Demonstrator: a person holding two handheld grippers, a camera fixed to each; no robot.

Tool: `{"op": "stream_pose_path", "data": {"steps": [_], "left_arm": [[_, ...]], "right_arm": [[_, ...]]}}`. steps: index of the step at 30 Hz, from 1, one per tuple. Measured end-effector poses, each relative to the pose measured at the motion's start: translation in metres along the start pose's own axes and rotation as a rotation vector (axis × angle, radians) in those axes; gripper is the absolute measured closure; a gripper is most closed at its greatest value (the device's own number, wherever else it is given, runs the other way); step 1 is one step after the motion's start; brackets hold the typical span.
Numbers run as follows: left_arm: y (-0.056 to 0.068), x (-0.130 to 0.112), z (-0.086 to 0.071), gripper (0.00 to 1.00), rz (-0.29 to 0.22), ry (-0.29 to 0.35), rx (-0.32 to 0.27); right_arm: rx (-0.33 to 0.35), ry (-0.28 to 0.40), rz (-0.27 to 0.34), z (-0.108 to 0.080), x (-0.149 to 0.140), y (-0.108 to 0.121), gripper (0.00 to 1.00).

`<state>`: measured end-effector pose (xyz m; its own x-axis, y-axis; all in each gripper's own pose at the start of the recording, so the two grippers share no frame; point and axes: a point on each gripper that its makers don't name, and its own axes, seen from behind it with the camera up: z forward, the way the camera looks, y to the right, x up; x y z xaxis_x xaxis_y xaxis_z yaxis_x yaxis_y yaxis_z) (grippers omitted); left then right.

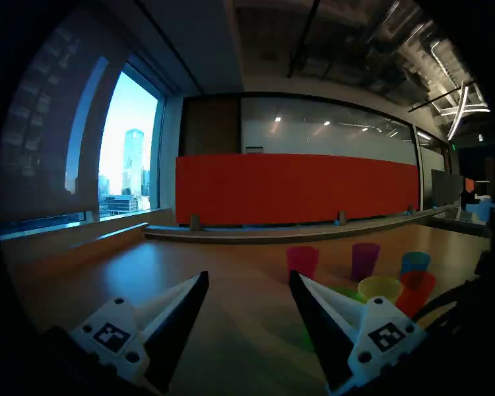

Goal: Pour water

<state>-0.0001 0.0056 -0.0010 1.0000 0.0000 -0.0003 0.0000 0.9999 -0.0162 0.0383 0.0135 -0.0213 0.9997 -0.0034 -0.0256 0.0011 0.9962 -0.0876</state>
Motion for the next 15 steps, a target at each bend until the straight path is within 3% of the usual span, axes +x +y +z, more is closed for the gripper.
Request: {"op": "stream_pose_path", "data": {"steps": [15], "left_arm": [[-0.001, 0.0, 0.0, 0.1, 0.0, 0.0, 0.0]], "right_arm": [[0.049, 0.011, -0.001, 0.018, -0.011, -0.026, 0.0]]}}
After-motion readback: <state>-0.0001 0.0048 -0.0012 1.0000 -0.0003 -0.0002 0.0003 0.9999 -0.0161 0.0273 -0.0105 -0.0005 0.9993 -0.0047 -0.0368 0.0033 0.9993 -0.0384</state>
